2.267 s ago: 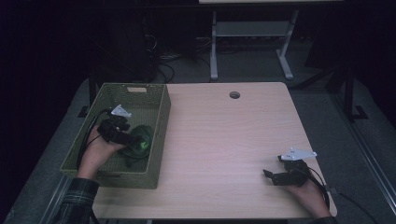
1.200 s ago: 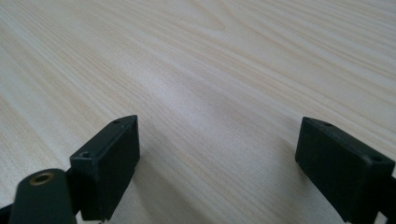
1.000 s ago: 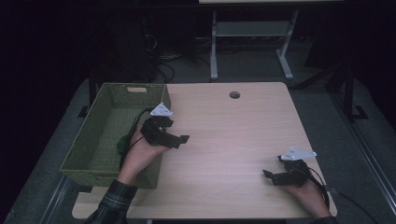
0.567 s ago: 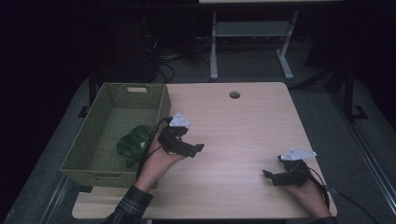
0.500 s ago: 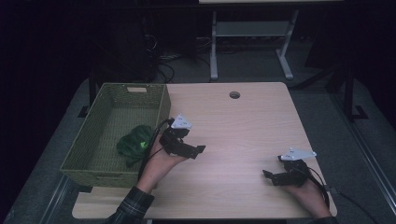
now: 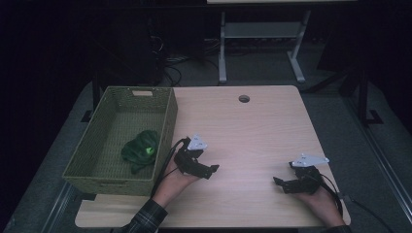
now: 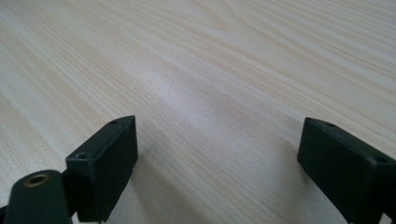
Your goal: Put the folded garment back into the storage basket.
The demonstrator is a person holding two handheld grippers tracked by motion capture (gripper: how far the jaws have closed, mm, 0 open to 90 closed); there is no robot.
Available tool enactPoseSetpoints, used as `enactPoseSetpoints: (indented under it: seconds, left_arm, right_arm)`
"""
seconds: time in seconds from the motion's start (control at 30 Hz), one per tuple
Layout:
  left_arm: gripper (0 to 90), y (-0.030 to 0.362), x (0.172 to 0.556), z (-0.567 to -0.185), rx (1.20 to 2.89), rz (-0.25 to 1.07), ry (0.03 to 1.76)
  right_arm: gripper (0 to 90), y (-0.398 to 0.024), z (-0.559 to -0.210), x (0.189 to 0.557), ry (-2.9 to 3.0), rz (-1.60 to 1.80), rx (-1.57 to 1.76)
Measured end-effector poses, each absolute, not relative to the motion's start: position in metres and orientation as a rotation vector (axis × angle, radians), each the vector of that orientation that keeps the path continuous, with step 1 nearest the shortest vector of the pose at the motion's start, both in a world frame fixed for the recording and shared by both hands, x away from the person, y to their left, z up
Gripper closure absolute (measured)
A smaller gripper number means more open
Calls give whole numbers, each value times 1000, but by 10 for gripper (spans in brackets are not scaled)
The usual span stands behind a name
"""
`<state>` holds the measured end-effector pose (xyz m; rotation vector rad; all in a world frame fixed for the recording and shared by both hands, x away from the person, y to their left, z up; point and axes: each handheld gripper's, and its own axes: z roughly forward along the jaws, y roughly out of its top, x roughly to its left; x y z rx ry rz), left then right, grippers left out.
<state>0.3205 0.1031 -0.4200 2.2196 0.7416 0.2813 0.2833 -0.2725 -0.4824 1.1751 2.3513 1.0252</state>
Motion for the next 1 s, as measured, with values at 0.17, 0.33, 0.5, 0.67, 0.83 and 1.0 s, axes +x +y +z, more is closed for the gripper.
enactPoseSetpoints:
  seconds: [0.17, 0.33, 0.5, 0.67, 0.83, 1.0]
  left_arm:
    - [137, 103, 316, -439, 2235, 293, 731]
    - [132, 106, 317, -456, 2239, 310, 761]
    - [131, 106, 319, -467, 2260, 319, 772]
    - [128, 107, 319, -478, 2247, 326, 755]
    - [128, 107, 318, -478, 2245, 323, 749]
    - [128, 107, 318, -478, 2245, 322, 750]
  right_arm:
    - [118, -273, -482, 283, 2352, 1024, 1174]
    - [118, -272, -482, 283, 2352, 1025, 1175]
    - [118, -272, -482, 283, 2351, 1025, 1175]
    - [117, -272, -482, 283, 2353, 1025, 1174]
    - [116, -272, -482, 283, 2353, 1024, 1175]
    - [116, -272, -482, 283, 2353, 1025, 1174]
